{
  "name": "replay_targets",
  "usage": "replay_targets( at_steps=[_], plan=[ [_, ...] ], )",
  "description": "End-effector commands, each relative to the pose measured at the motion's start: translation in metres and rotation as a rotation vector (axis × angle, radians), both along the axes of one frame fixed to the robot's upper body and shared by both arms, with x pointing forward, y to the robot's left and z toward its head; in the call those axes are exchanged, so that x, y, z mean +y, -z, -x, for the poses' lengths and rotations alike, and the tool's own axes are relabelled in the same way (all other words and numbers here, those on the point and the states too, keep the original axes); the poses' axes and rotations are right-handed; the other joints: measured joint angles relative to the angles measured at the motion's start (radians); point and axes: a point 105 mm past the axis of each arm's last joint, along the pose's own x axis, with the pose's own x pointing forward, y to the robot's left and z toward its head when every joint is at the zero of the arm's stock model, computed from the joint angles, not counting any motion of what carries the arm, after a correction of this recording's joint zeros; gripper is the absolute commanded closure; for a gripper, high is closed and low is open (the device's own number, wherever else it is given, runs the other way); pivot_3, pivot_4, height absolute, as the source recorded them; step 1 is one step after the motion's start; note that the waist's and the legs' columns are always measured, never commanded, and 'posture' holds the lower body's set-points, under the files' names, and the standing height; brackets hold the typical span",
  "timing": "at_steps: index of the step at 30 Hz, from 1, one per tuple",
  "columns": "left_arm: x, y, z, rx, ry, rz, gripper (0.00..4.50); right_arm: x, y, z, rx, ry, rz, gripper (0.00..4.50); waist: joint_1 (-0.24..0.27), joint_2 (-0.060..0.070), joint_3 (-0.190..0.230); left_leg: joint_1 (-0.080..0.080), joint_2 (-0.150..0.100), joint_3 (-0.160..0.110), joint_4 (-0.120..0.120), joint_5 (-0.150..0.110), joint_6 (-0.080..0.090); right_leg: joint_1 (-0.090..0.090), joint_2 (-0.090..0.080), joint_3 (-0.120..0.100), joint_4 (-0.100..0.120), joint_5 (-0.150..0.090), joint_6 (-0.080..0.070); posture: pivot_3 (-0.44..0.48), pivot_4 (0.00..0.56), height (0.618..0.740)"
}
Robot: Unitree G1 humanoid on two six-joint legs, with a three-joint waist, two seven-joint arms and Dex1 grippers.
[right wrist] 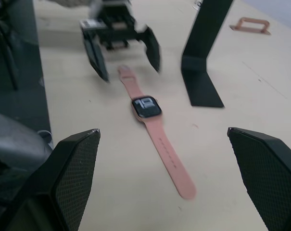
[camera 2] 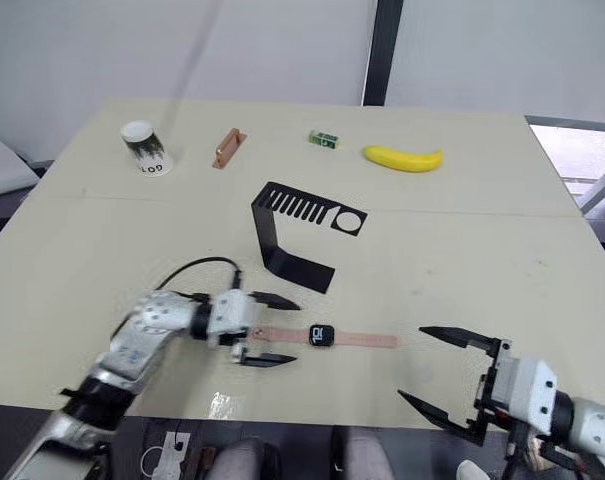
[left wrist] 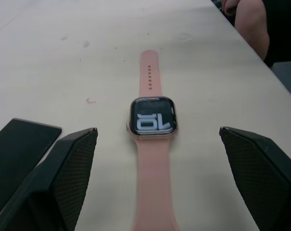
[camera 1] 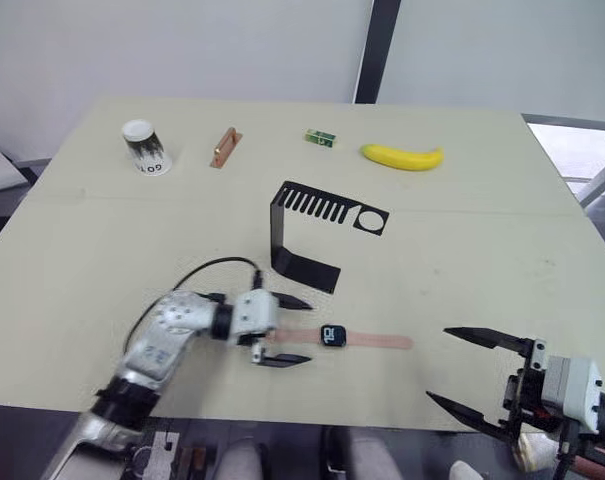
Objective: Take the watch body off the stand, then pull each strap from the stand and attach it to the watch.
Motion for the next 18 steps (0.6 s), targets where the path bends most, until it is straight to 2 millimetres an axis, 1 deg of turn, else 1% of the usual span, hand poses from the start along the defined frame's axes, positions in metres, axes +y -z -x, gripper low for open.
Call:
replay_targets(
  at_steps=[1,3,4,6,9,12,15,18],
  plan=[
    [0.043,-0.028,-0.002,-0.015,-0.129,0.034,0.02,-0.021,-0.005,0.003,-0.013,0.006,0.069,0.0,0.005,0.001,0.0,0.001,0.0,0.0,0.0,0.0,0.0,0.0,0.0,0.0,0.0,0.0,0.0,0.0,0.15,0.74],
    [0.079,-0.028,0.003,-0.042,-0.239,-0.067,0.02,-0.038,-0.007,0.0,-0.026,0.049,0.101,0.0,0.005,0.001,0.001,0.002,-0.001,0.0,-0.001,-0.002,0.003,0.001,-0.001,0.0,0.0,0.0,0.0,0.0,0.15,0.74],
    [0.09,-0.029,0.006,-0.055,-0.272,-0.099,0.02,-0.044,-0.008,-0.001,-0.031,0.066,0.113,0.0,0.005,0.002,0.001,0.002,-0.001,0.0,-0.001,-0.003,0.004,0.002,-0.002,0.0,-0.001,0.0,0.0,0.0,0.15,0.74],
    [0.105,-0.031,0.01,-0.044,-0.337,-0.125,0.02,-0.053,-0.009,-0.003,-0.042,0.085,0.14,0.0,0.008,0.002,0.001,0.002,-0.001,0.0,-0.002,-0.003,0.004,0.001,-0.002,0.0,-0.002,0.0,0.0,0.0,0.15,0.74],
    [0.124,-0.028,0.021,-0.033,-0.401,-0.143,0.02,-0.065,-0.013,-0.008,-0.067,0.118,0.175,0.0,0.006,0.002,0.001,0.002,-0.001,0.001,-0.002,-0.003,0.004,0.002,-0.002,0.0,-0.003,0.0,0.0,0.0,0.15,0.74],
    [0.135,-0.033,0.011,-0.089,-0.483,-0.123,0.02,-0.07,-0.014,-0.012,-0.076,0.127,0.181,0.0,0.009,0.002,0.001,0.002,-0.001,0.001,-0.002,-0.004,0.004,0.001,-0.002,0.0,-0.003,0.0,0.0,0.0,0.15,0.74],
    [0.135,-0.04,-0.002,-0.136,-0.525,-0.078,0.02,-0.07,-0.013,-0.015,-0.076,0.123,0.18,0.0,0.009,0.003,0.001,0.002,-0.001,0.001,-0.002,-0.005,0.004,0.002,-0.002,0.0,-0.003,0.0,0.0,0.0,0.15,0.74],
    [0.136,-0.04,-0.008,-0.198,-0.513,-0.118,0.02,-0.071,-0.012,-0.02,-0.083,0.13,0.161,0.0,0.007,0.003,0.001,0.002,-0.001,0.001,-0.002,-0.003,0.0,0.002,-0.002,0.0,-0.002,0.0,0.0,0.0,0.15,0.74]
  ],
)
